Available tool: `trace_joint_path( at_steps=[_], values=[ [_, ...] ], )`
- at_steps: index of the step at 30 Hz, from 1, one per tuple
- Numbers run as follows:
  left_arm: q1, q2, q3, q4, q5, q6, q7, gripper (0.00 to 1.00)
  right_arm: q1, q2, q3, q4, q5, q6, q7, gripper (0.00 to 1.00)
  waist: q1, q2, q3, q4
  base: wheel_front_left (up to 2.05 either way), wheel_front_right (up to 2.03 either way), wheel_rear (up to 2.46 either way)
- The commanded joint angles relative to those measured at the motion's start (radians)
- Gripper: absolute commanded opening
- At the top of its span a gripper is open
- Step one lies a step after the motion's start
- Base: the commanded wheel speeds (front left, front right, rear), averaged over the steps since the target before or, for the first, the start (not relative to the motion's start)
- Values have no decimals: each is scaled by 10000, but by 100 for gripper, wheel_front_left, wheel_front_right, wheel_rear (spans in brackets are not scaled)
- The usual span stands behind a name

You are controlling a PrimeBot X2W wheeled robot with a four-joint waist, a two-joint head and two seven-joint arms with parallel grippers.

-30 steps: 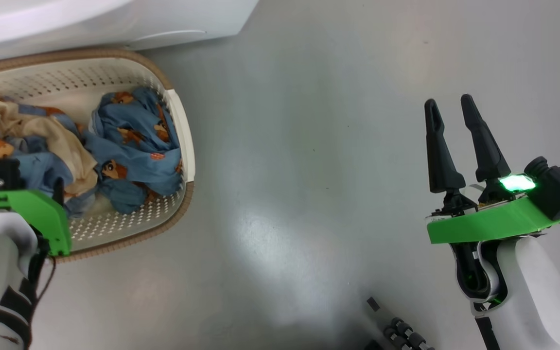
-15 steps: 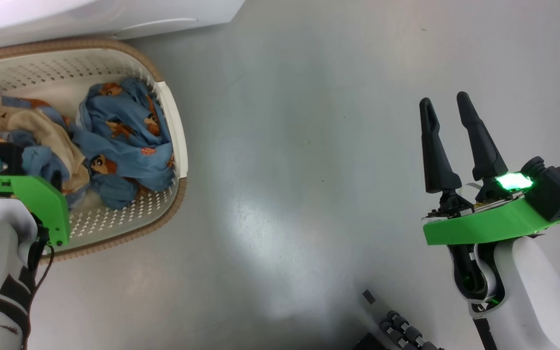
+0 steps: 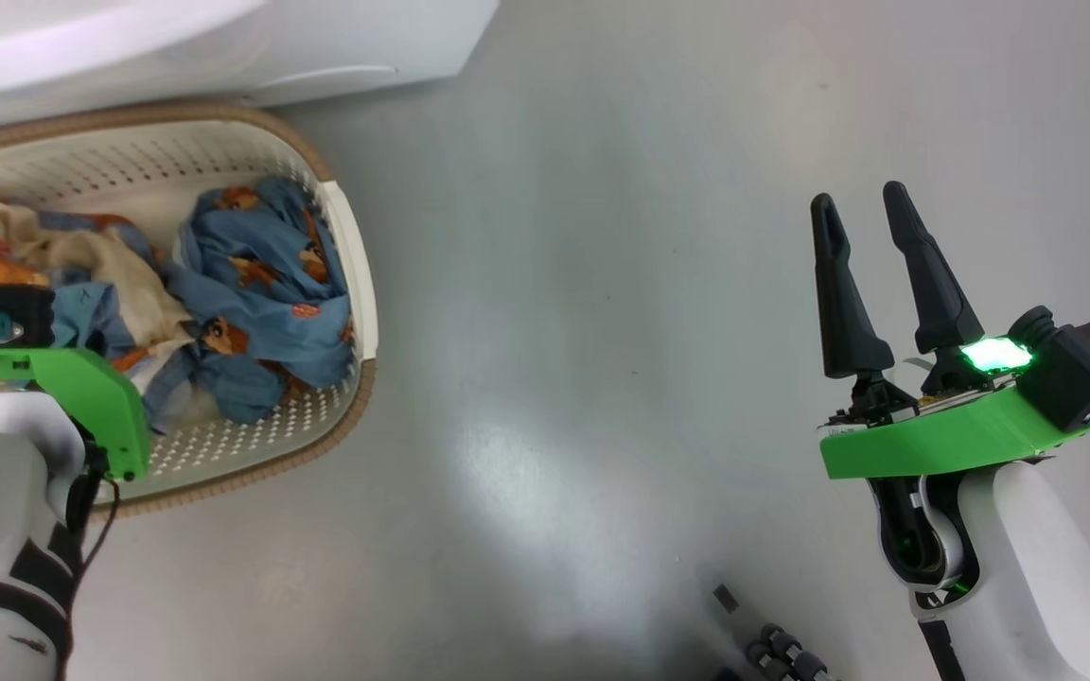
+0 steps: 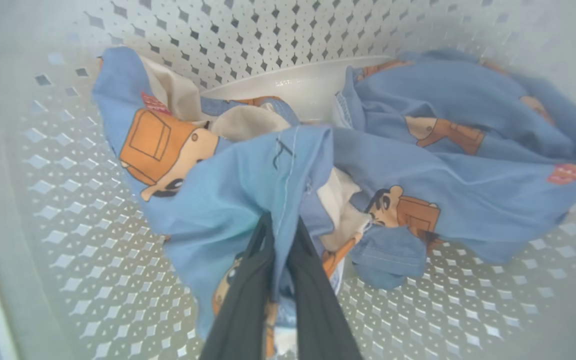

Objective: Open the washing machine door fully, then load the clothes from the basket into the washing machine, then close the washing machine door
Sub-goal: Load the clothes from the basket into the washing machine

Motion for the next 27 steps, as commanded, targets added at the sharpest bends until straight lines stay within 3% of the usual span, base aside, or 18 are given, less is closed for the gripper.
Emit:
trace_joint_path(
  at_steps=[1, 10, 18, 27],
  values=[
    [457, 241, 343, -51, -234, -86, -357, 0, 133, -17, 90, -149, 31, 56, -80, 100, 0, 0, -393, 168, 0, 0, 0],
    [1010, -262, 584, -50, -718, -391, -1695, 0, 393, -145, -9, 56, 76, 56, -80, 100, 0, 0, -1595, 646, 0, 0, 0],
    [1874, -703, 963, -241, -1366, -795, -2629, 0, 1062, -472, 70, 433, 163, 56, -80, 100, 0, 0, -3309, 1047, 0, 0, 0],
    [3229, -844, 1509, -2107, -1561, -918, -2690, 0, 1775, -774, 76, 696, 338, 56, -80, 100, 0, 0, -4764, 1228, 0, 0, 0]
  ],
)
